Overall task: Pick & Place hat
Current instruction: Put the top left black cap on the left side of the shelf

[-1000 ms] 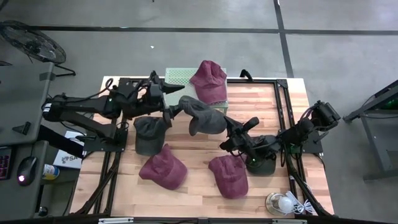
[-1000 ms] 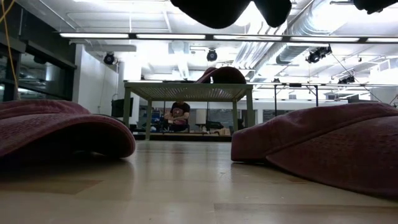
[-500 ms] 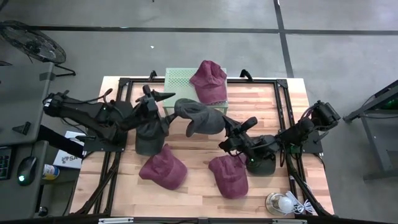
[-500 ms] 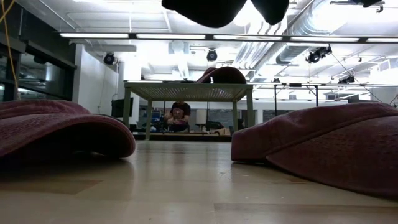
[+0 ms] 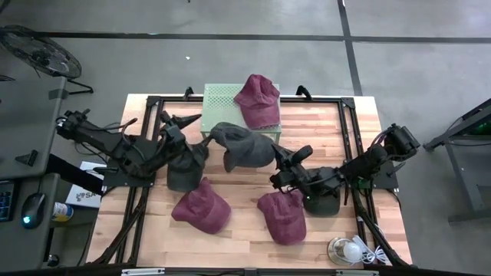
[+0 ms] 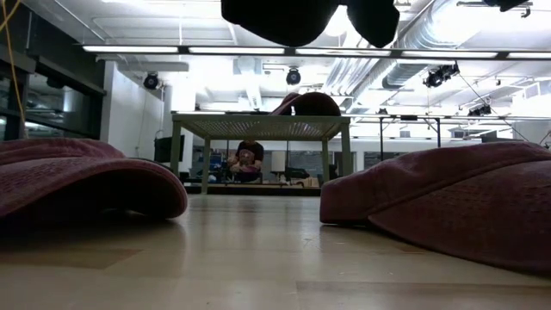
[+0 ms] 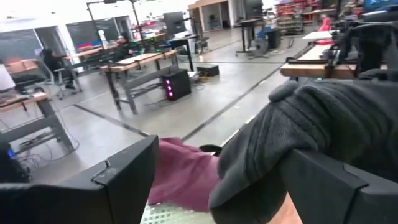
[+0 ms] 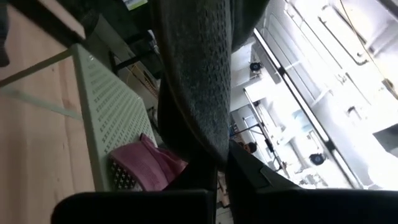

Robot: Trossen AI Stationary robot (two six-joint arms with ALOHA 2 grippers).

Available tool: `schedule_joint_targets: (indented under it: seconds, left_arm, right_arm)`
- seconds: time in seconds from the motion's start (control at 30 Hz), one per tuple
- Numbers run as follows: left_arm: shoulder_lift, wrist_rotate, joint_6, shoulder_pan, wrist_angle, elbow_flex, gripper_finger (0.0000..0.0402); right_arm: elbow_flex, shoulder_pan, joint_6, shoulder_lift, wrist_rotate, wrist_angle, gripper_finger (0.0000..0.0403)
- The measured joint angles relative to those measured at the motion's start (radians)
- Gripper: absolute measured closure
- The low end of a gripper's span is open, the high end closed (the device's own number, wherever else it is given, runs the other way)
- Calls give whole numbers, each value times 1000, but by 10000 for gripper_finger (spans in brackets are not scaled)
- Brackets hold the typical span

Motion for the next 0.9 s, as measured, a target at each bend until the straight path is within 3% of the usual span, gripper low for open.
schedule_joint_targets:
  seconds: [0.17,0.27,0.63,0.77,0.9]
  left_arm:
    - [2,117,-22,-3,-6,0,85]
    - [6,137,-35,-5,-40,-1,85]
    - [9,-37,-369,-17,-164,-2,85]
    - [8,-46,-507,-16,-202,0,85]
    - [8,-17,-550,-19,-214,0,85]
  right_arm:
    - [0,0,29,0,-3,-136,398]
    - [0,0,43,0,-6,-205,398]
    - [1,-41,23,0,-14,-308,398]
    - [0,-64,23,0,3,-388,398]
    - [-2,-93,21,2,12,-427,398]
